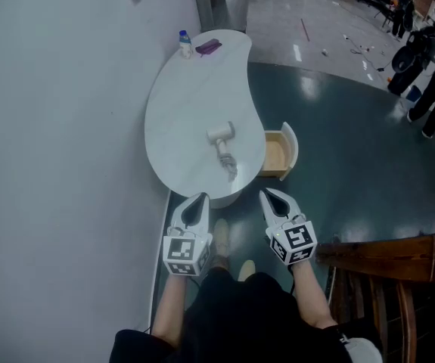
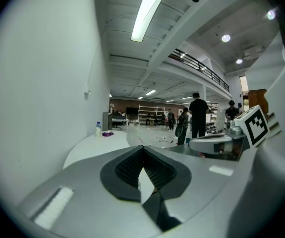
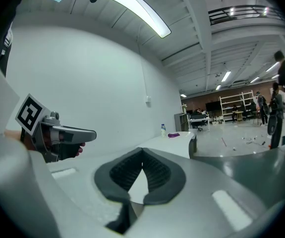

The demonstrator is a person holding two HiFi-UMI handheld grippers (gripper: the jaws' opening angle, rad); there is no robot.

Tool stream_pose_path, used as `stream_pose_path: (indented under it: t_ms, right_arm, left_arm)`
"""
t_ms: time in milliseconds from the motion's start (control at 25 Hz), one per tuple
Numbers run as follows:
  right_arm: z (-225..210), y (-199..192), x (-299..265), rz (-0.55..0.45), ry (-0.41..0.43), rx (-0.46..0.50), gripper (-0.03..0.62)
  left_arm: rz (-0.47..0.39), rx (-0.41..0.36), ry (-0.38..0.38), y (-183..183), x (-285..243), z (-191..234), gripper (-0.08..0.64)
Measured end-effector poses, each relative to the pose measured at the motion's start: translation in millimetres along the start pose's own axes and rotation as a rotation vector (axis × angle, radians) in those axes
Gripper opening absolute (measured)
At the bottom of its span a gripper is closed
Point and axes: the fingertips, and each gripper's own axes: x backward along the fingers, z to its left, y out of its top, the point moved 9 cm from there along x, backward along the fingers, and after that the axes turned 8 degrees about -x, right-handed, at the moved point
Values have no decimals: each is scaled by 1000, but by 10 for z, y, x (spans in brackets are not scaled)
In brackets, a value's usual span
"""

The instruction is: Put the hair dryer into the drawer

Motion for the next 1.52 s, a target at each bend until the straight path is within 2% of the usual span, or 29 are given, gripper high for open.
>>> stream_pose_path:
  t_ms: [360,600,1040,1520]
  right_arm:
    - [-192,168,-950,33,-5,-2,3]
    - [-300,118,-1495,89,-22,-22,3]
    - [-520,-155,-2252,193,-40,-68,3]
    - [-822,-607,-2815,306,-54,-128,3]
  left_arm:
    - [23,34,-11,-56,-754,657,6]
    - [66,70,-29,-216,-1138,1026,6]
    - [164,123,-66,-574,-1718,1474,6]
    - [264,162,-102,-1055,-2248,1701,6]
